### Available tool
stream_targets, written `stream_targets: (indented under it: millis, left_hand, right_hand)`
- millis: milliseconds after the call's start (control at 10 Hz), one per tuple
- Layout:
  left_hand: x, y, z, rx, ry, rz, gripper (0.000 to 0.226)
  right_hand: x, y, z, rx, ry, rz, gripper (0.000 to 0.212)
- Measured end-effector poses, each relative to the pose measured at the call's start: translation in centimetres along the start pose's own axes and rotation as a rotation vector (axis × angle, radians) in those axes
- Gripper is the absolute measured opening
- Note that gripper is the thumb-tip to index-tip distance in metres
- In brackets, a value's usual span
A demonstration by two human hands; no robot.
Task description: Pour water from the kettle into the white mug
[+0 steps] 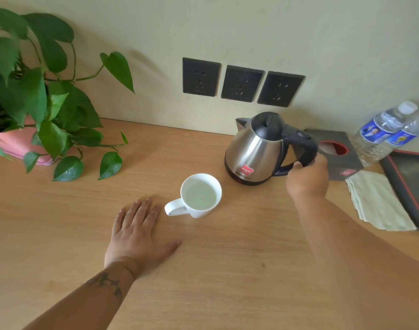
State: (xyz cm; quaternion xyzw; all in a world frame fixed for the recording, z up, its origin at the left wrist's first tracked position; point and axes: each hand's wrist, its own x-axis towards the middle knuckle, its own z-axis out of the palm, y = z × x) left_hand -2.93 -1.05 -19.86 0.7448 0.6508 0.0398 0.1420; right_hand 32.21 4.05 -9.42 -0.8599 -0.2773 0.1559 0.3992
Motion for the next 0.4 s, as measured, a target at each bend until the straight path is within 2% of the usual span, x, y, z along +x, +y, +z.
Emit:
stream_targets:
  millis: [300,400]
  left_hand:
    - [0.1,0.2,-0.3,0.001,-0.001,-0.002,0.11]
    - [0.0,0.3,-0.4,-0.009,-0.029,-0.014,0.109]
  right_hand:
    - [-0.9,0.9,-0.3,0.04,-0.2,0.024,0.067]
    - [-2.5,1.4,-0.7,0.071,-0.253,0.056,0.05]
